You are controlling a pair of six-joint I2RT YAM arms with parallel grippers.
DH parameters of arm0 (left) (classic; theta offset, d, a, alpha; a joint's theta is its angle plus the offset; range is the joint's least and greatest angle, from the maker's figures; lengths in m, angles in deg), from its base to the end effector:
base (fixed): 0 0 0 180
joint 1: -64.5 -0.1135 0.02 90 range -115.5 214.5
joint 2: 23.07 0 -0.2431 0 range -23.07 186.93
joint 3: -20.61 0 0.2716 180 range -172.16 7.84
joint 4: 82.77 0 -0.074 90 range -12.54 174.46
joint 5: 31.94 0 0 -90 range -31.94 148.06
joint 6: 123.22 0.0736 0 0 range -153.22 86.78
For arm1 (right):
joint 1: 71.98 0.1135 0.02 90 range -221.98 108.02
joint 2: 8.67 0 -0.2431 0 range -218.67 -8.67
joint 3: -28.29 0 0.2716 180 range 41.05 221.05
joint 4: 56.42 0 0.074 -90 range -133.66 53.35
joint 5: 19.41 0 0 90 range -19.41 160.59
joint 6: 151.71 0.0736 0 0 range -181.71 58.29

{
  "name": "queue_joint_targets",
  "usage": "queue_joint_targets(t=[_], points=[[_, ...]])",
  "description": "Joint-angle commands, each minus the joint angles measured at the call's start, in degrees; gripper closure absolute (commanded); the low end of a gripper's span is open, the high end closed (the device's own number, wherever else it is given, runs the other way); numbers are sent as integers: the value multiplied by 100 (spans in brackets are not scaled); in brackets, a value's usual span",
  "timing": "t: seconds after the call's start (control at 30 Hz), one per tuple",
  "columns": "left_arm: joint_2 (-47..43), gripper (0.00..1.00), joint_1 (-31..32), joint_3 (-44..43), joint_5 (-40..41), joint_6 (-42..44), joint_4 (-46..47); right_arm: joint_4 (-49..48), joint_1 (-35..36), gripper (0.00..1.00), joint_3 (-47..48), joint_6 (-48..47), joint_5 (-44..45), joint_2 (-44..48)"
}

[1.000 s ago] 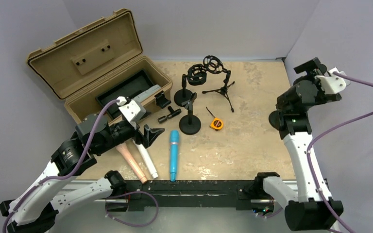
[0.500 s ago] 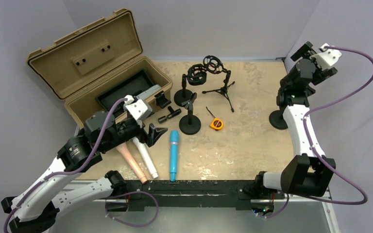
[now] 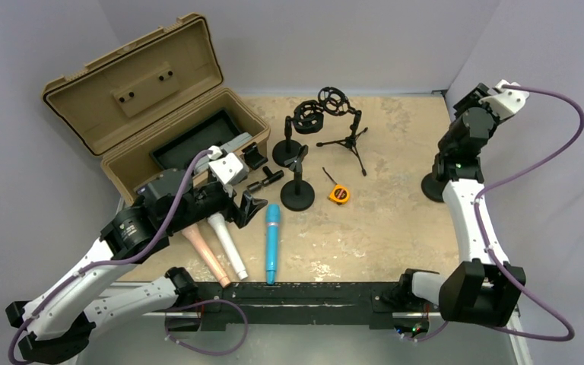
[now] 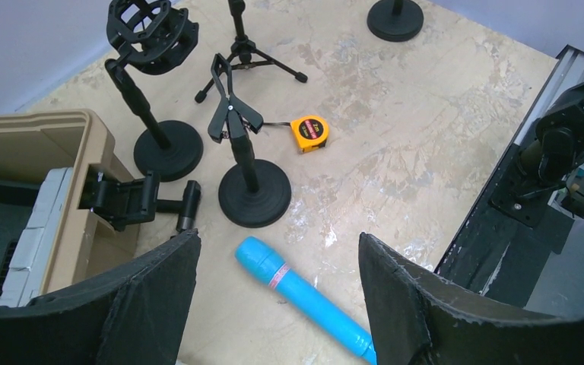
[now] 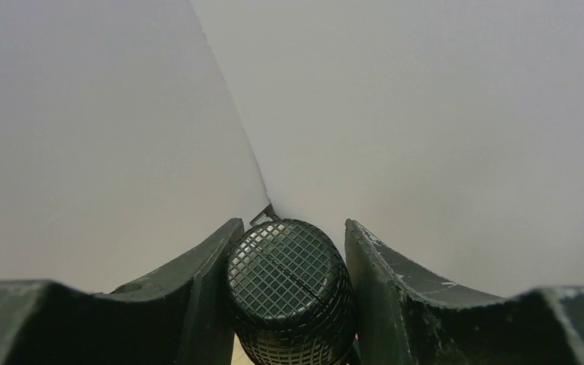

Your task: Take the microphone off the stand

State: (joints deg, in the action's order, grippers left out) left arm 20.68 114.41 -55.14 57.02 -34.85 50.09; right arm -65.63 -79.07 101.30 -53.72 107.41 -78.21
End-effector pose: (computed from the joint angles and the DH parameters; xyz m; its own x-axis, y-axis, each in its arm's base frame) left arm 0.1388 -0.1670 0.3870 -0.1902 0.1818 -0.9648 0.7711 0.6359 -0.0322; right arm 0.3278 -0.0852 0.3869 0.3101 0.0736 -0.9479 0.6422 0.7190 0.2659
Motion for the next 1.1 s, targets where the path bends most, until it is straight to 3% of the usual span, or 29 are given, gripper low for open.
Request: queue_joint_targets(t=[0.0, 0.2, 0.37, 0.5, 0.8, 1.07], points=[[65, 26, -16, 16, -70, 136, 169, -246, -11, 74, -162, -91, -380, 523], [208, 27, -16, 22, -98, 136, 172, 516, 89, 98, -30, 349, -1005, 1007], [293, 27, -17, 44, -74, 136, 187, 1291, 374, 100, 36, 612, -1619, 1371], [385, 27, -15, 53, -72, 128, 195, 1627, 1120, 100, -72, 553, -1960, 1738], [518, 28, -16, 169, 75, 136, 299, 913, 1897, 100, -435, 496, -2940, 1891], [527, 29, -16, 267, 395, 136, 372, 630, 2626, 100, -377, 681, -2649, 1512]])
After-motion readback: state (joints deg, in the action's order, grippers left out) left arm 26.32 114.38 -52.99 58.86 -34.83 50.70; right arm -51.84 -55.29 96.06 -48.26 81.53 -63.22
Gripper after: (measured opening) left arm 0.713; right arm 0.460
